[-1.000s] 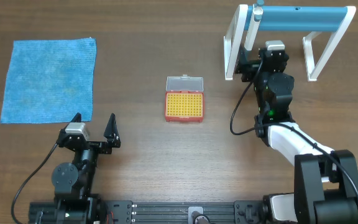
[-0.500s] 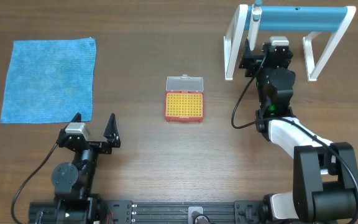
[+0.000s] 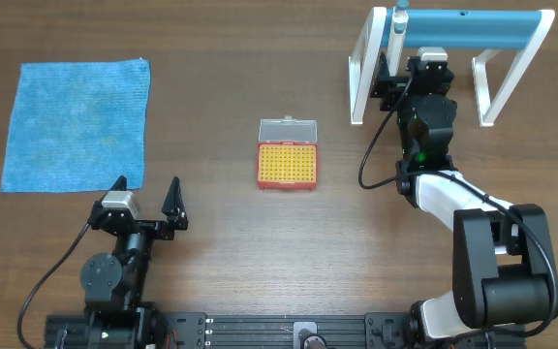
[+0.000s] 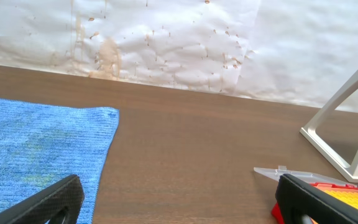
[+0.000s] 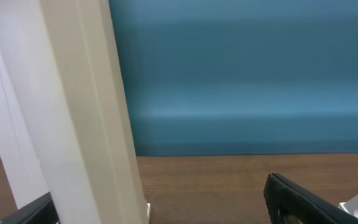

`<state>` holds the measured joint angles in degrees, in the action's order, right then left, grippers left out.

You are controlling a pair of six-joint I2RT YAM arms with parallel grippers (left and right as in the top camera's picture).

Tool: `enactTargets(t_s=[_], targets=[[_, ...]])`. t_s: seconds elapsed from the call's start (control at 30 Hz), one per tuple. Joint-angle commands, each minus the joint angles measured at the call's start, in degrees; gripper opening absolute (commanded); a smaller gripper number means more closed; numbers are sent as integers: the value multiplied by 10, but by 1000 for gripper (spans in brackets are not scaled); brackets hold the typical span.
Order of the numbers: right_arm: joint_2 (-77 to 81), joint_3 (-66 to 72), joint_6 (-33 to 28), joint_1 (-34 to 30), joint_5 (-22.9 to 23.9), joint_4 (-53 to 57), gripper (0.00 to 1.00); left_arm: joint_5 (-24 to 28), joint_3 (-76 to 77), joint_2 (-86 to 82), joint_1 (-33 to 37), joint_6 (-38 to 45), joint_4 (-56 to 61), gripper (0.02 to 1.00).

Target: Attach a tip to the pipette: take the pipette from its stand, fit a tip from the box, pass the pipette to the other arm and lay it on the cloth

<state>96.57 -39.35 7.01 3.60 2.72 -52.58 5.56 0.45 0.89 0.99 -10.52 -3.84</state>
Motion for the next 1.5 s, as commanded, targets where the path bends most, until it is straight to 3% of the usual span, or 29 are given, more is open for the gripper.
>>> enactTargets(t_s=[0.03, 0.1, 0.13, 0.17, 0.2, 0.3, 0.63, 0.8, 0.87, 0.97, 1.13, 1.27, 1.5], targets=[[16, -12, 16, 0, -22, -7, 879, -2, -1, -2, 2, 5, -3, 996], [16, -12, 16, 0, -22, -7, 814, -2, -1, -2, 2, 5, -3, 996], [16, -12, 16, 0, -22, -7, 575, -2, -1, -2, 2, 5, -3, 998], [16, -12, 16, 0, -22, -7, 268, -2, -1, -2, 2, 5, -3, 998], [16, -12, 16, 0, -24, -7, 82, -2, -1, -2, 2, 5, -3, 998], [15, -12, 16, 0, -68, -22, 82, -2, -1, -2, 2, 5, -3, 996], [-57, 7, 15, 0, -68, 37, 82, -2, -1, -2, 2, 5, -3, 996], [-153, 101, 16, 2, -75, -31, 80, -2, -1, -2, 2, 5, -3, 996], [-170, 137, 16, 3, -122, -89, 80, -2, -1, -2, 2, 5, -3, 998], [-158, 207, 16, 45, -205, -235, 80, -2, -1, -2, 2, 5, -3, 998], [-106, 238, 16, 167, -204, -312, 80, -2, -1, -2, 2, 5, -3, 998], [-59, 199, 21, 227, -203, -312, 80, -2, -1, -2, 2, 5, -3, 996], [43, 103, 24, 260, -200, -313, 80, -2, -1, -2, 2, 5, -3, 998]])
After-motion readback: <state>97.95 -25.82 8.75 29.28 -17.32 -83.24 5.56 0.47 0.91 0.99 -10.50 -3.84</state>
